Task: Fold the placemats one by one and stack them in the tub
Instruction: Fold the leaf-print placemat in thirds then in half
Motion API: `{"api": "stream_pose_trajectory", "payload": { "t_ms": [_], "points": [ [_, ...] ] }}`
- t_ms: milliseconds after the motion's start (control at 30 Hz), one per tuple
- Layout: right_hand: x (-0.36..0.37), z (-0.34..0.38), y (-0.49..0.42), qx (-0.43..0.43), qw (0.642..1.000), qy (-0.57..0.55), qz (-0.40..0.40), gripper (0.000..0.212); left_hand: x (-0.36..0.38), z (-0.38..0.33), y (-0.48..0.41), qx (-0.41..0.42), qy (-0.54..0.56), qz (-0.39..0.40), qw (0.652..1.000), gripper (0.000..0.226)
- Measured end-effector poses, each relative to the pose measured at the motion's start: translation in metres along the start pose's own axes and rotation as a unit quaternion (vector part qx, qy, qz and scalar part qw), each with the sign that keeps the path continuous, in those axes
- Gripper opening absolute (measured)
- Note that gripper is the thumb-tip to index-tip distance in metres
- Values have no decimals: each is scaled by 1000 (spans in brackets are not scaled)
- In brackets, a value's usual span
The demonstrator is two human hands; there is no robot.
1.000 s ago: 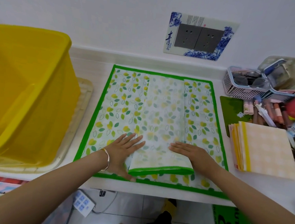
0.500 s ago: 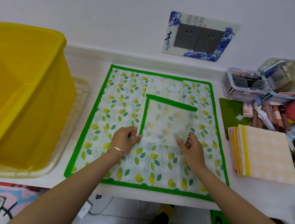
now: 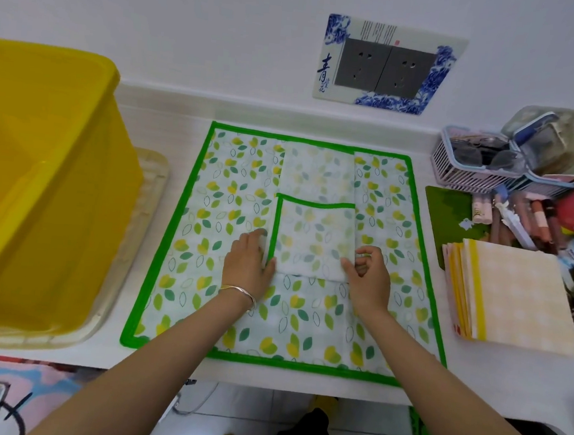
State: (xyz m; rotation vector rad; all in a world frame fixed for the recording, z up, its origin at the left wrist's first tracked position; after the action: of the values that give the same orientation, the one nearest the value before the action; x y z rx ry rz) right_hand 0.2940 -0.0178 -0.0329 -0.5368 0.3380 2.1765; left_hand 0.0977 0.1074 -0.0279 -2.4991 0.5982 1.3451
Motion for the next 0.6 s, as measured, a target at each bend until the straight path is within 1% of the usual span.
{"api": "stream_pose_trajectory", "payload": {
  "t_ms": [33,67,133,200,267,333,400,500,600],
  "points": [
    [0,0,0,-1,1000,2,-2,23,2,-5,0,29,-27,-7,999,57],
    [0,-1,-1,-3,1000,5,-2,22,5,-11,0,62,-59,5,996,59],
    [0,-1,-1,-3,1000,10,1,21,18,-23,-2,113,-125,70,983,58],
    [1,1,-1,0,1000,12,0,21,34,-26,-4,118,-177,131,968,60],
    [2,4,2,-7,999,30,-10,24,44,-23,-5,107,-204,158,960,62],
    [7,7,6,-62,993,97,-28,33,49,-19,-5,102,-214,161,958,62],
    [20,13,11,-126,977,172,-19,42,50,-18,-4,104,-218,153,958,62],
    [47,21,16,-171,949,258,52,59,49,-18,-2,105,-215,141,961,61],
    [64,18,18,-176,916,342,112,73,49,-18,-2,104,-215,133,962,60]
  ]
}}
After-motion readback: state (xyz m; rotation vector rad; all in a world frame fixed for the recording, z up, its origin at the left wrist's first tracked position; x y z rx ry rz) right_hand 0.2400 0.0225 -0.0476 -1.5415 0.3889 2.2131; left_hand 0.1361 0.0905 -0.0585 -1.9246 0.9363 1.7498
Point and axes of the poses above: each hand's wrist, its own y-axis away from the middle knuckle, its own x-axis out of the palm, z = x × y, the point moved 5 cm from there along -y, towards the middle knuckle, and after that the axes turned 5 degrees about -y, right-handed, at the moved point
